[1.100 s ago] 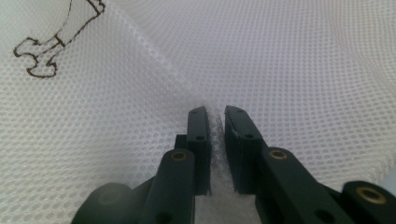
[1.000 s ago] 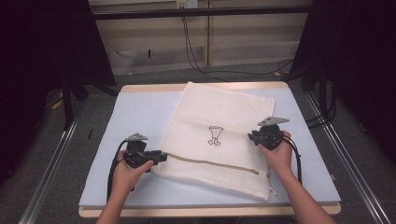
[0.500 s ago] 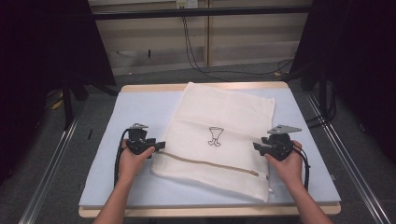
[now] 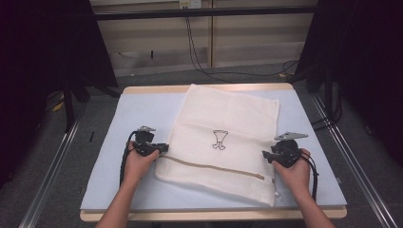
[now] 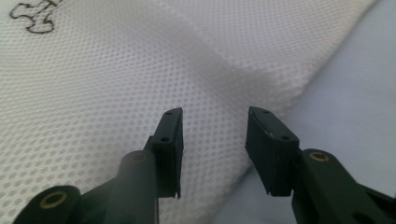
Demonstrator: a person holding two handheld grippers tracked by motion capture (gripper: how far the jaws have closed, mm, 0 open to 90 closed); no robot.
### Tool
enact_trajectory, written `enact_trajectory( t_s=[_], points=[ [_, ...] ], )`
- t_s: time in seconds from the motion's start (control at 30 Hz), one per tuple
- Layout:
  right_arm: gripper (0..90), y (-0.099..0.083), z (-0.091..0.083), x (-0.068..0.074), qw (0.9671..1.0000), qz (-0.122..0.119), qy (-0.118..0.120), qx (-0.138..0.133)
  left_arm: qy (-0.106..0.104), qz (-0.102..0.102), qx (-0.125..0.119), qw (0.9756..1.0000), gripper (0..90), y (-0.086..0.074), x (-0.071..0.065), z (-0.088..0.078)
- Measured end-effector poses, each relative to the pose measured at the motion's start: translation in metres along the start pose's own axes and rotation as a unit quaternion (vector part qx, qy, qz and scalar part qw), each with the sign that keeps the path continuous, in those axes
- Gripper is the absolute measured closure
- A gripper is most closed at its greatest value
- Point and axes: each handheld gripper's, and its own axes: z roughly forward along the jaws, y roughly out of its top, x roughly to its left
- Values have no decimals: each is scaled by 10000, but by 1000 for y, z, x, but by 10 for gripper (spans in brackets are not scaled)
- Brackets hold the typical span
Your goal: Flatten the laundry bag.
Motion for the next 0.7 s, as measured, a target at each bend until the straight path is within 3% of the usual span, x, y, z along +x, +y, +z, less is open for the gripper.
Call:
enact_trajectory(
  t_s=[0.07, 0.17, 0.2, 0.27, 0.3, 0.43, 0.7],
  points=[
    [537, -1, -3, -1, 9997, -13, -230, -26, -16, -80, 5, 10000, 841, 0, -1, 0],
    [497, -7, -1, -7, 9996, 107, -194, 157, 2, -111, 15, 9999, 857, 0, -3, 0],
    [515, -8, 0, -8, 9997, 207, -93, 89, 7, -110, 32, 9999, 861, 0, -3, 0],
    [589, -7, 1, -12, 9999, 80, 74, 39, 2, -135, 65, 9999, 868, 0, -4, -1],
    [640, -7, 1, -12, 9997, 137, 183, 26, -1, -90, 123, 9999, 870, 0, -3, -2],
    [808, -4, 6, -18, 9992, 184, 342, -58, -52, -199, 150, 9997, 875, -2, -6, -5],
    [836, 9, 19, -20, 9990, 115, 415, -101, -145, -284, 171, 9993, 875, -15, -7, -18]
  ],
)
